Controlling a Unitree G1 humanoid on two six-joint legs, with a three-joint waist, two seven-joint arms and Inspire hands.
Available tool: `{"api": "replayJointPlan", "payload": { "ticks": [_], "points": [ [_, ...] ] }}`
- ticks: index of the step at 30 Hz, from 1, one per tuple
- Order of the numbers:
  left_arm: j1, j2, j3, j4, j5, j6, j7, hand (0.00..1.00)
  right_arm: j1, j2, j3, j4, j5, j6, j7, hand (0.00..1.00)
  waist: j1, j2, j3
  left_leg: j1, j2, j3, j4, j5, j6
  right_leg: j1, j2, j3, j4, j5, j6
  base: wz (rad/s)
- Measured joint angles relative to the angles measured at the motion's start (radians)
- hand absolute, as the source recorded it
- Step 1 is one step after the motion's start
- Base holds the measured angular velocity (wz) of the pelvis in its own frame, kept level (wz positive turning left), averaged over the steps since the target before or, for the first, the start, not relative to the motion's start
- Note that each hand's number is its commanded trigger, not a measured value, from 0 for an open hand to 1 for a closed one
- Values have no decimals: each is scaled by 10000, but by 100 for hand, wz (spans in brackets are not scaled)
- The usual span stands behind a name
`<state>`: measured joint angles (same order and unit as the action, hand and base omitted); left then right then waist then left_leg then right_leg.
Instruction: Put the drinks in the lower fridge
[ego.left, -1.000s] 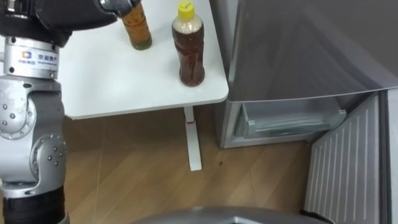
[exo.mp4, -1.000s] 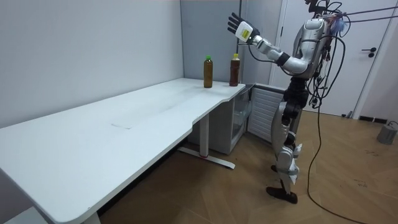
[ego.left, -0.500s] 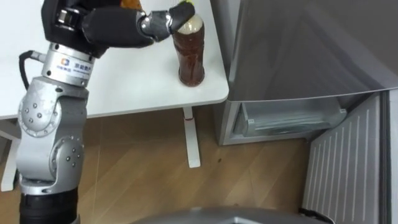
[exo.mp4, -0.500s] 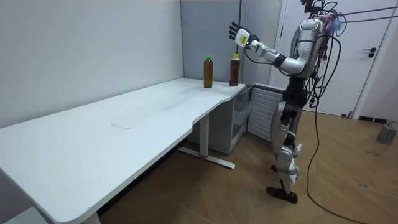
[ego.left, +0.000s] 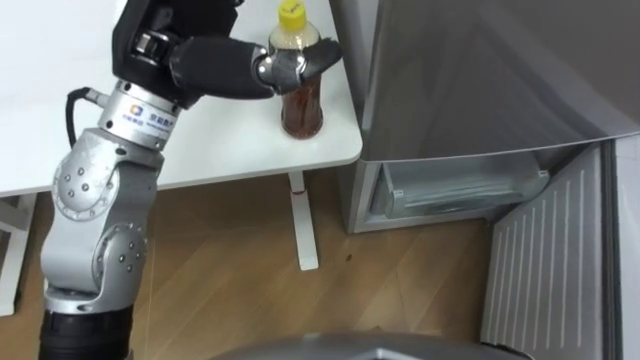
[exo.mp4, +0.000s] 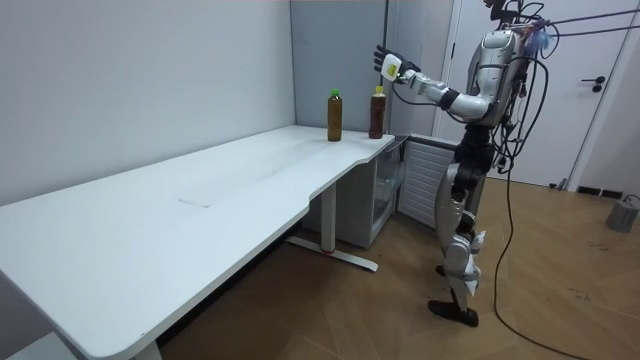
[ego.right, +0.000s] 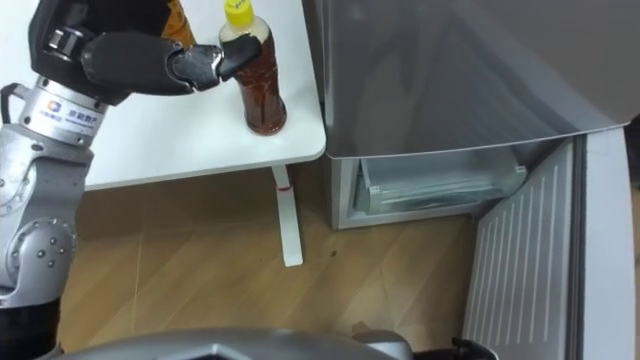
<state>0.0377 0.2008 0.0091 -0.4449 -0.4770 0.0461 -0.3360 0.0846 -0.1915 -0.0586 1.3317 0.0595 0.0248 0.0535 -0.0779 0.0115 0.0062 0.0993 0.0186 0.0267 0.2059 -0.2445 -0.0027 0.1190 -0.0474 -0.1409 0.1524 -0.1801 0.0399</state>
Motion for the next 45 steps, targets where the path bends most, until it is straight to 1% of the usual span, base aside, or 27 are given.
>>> {"api": "replayJointPlan", "payload": {
  "ticks": [2, 6, 11, 18, 25, 27, 31, 34, 41, 45],
  "points": [
    [1, 3, -212, 0, 0, 57, -52, 0, -7, 0, 32, 1, -1, 0, -9, 0, -4, -1, 1, 8, 0, 4, -5, 0, 0, 3, 0, 2, 2, 0, 0, 0],
    [5, 25, -348, 0, 1, 184, -170, 0, -17, 0, 175, 3, -47, -4, -93, 0, -9, -4, 3, 14, 2, 8, -5, 1, 0, 8, 1, 6, 5, 0, -1, 0],
    [89, 38, -497, 0, 1, 192, -231, 0, -20, 0, 268, 1, -328, 1, -201, 0, 1, -4, 3, 13, 1, 12, -6, 1, 0, 9, 1, 16, 9, 0, 0, 0],
    [362, 45, -494, 0, 3, 193, -151, 0, 47, -1, 346, -24, -504, -3, -290, 0, 9, 40, -24, 7, 5, 6, -3, 1, 0, 18, 0, 30, 13, 0, -1, 0],
    [380, 44, -383, 55, 402, 192, 224, 0, 129, -5, 344, -51, -884, 51, -289, 0, 5, 47, -22, 15, 9, 16, 4, 1, 0, 24, 1, 22, 50, 0, 0, 0],
    [391, 45, -384, 230, 524, 193, 311, 0, 131, -5, 356, -102, -1021, 157, -285, 0, 5, 44, -19, 45, 9, 31, 1, 1, 0, 42, 1, 23, 67, -1, 0, 0],
    [433, 32, -419, 1000, 581, 204, 569, 0, 152, 11, 367, -106, -1094, 235, -288, 0, 0, -2, 17, 129, 9, 55, -15, 1, 0, 110, 2, 24, 61, -10, -4, 0],
    [439, 22, -427, 1200, 596, 212, 715, 0, 147, 44, 368, -97, -1093, 402, -292, 0, 1, -55, 50, 103, 8, 55, -25, 0, 0, 84, 6, 30, 52, -11, -5, 0],
    [439, 21, -459, 1406, 594, 211, 878, 0, 134, 44, 375, -104, -1090, 469, -303, 0, 4, -49, 42, 96, 10, 93, -27, 0, 0, 84, 8, 27, 39, -11, -4, 0],
    [442, 19, -540, 1800, 595, 222, 878, 0, 119, 44, 378, -105, -1089, 537, -302, 0, 1, -34, 33, 104, 13, 132, -15, 0, 0, 99, 6, 23, 37, -11, -4, 0]
  ]
}}
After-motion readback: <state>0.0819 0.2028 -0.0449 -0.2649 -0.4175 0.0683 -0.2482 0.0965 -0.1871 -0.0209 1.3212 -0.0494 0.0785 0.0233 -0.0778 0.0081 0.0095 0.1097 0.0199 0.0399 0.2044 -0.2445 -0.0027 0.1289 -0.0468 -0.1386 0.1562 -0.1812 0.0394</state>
